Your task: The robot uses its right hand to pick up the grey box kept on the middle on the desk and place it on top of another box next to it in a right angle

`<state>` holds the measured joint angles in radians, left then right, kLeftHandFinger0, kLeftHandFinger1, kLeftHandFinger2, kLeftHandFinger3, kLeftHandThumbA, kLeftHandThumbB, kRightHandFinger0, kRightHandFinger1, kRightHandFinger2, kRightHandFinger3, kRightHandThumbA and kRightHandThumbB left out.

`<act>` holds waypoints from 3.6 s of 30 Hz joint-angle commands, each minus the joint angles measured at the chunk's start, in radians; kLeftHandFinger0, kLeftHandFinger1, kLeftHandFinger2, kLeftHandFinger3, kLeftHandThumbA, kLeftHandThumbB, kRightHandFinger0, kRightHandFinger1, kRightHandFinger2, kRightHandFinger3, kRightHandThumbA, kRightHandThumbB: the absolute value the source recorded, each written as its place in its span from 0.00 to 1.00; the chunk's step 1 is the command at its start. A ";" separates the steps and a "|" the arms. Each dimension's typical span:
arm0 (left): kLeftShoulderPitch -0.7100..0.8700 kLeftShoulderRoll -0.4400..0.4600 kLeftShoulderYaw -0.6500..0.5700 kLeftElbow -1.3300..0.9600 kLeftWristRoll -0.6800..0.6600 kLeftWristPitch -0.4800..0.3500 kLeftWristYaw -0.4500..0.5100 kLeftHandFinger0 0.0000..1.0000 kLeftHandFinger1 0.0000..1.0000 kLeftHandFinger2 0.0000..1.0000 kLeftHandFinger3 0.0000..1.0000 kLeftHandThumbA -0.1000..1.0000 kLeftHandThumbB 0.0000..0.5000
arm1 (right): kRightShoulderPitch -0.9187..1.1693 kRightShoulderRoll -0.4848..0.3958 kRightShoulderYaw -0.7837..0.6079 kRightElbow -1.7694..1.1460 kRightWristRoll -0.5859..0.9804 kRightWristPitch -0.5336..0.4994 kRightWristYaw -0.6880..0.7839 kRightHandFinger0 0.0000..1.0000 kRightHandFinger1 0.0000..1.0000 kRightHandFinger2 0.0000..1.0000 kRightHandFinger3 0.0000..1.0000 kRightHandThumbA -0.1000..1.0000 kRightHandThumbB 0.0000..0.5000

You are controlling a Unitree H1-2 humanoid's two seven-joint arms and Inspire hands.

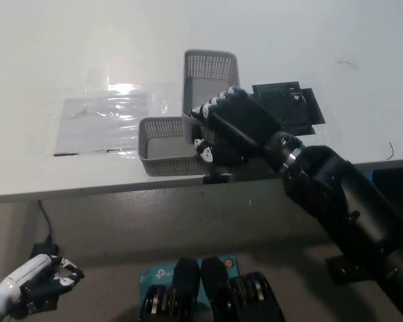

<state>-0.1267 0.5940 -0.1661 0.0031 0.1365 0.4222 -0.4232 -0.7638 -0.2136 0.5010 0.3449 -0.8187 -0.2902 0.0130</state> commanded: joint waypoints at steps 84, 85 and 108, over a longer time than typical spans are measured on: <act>0.050 0.013 0.028 -0.017 0.001 -0.015 -0.005 0.11 0.04 0.17 0.49 0.61 0.32 | 0.398 -0.075 -0.551 -0.697 0.480 0.352 0.233 0.67 0.88 1.00 1.00 0.50 0.21; 0.050 0.011 0.026 -0.016 0.000 -0.015 -0.006 0.11 0.05 0.18 0.50 0.61 0.31 | 0.414 -0.054 -0.579 -0.683 0.513 0.351 0.215 0.56 0.72 0.94 0.99 0.47 0.18; 0.055 0.003 0.022 -0.015 0.009 -0.026 -0.001 0.14 0.07 0.20 0.50 0.63 0.30 | 0.627 0.258 -0.876 -0.129 0.625 0.199 0.023 0.00 0.07 0.16 0.63 0.43 0.20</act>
<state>-0.0691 0.5778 -0.1603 0.0046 0.1360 0.4162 -0.4371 -0.1220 0.0501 -0.3691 0.2288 -0.2855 -0.0536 0.1019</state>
